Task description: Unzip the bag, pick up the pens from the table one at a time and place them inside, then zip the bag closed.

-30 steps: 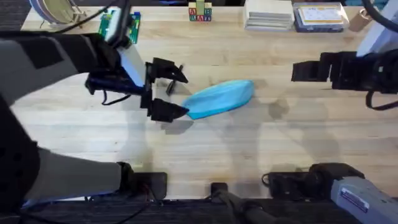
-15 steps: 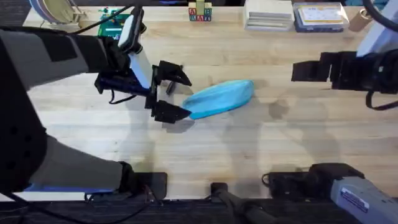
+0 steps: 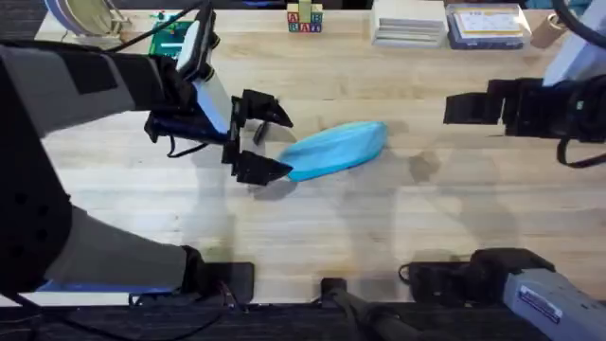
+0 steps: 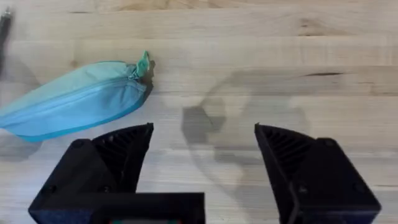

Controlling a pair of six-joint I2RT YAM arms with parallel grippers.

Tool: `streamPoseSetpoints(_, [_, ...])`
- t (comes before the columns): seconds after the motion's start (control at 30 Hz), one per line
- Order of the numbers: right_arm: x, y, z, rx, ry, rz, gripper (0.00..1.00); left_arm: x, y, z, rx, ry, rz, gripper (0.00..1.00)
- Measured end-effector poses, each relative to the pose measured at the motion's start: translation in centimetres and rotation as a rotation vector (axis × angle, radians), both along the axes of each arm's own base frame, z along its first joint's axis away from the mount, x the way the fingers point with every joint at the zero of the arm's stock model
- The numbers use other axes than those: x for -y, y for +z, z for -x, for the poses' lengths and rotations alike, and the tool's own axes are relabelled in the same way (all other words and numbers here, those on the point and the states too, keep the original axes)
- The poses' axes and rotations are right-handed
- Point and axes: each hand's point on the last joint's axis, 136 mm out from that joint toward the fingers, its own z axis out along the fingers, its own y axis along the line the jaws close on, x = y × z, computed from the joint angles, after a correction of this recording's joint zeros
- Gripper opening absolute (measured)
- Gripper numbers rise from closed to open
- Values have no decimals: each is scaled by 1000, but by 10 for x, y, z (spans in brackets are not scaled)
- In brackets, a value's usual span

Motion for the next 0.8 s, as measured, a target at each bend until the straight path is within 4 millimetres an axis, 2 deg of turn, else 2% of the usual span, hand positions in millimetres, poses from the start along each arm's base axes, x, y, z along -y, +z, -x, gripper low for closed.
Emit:
streamPoseSetpoints(0.23, [0,0,0,0,0,0,996,0,1,0,1,1,7,993])
streamPoseSetpoints(0.27, [0,0,0,0,0,0,996,0,1,0,0,0,4,634])
streamPoseSetpoints(0.33, [0,0,0,0,0,0,997,0,1,0,1,0,3,329])
streamPoseSetpoints(0.37, [0,0,0,0,0,0,997,0,1,0,11,-4,3,293])
streamPoseSetpoints(0.5, [0,0,0,0,0,0,998,0,1,2,-8,-2,4,915])
streamPoseSetpoints(0.53, [0,0,0,0,0,0,997,0,1,2,-9,-2,4,972])
streamPoseSetpoints(0.8, [0,0,0,0,0,0,997,0,1,2,-9,-2,4,992])
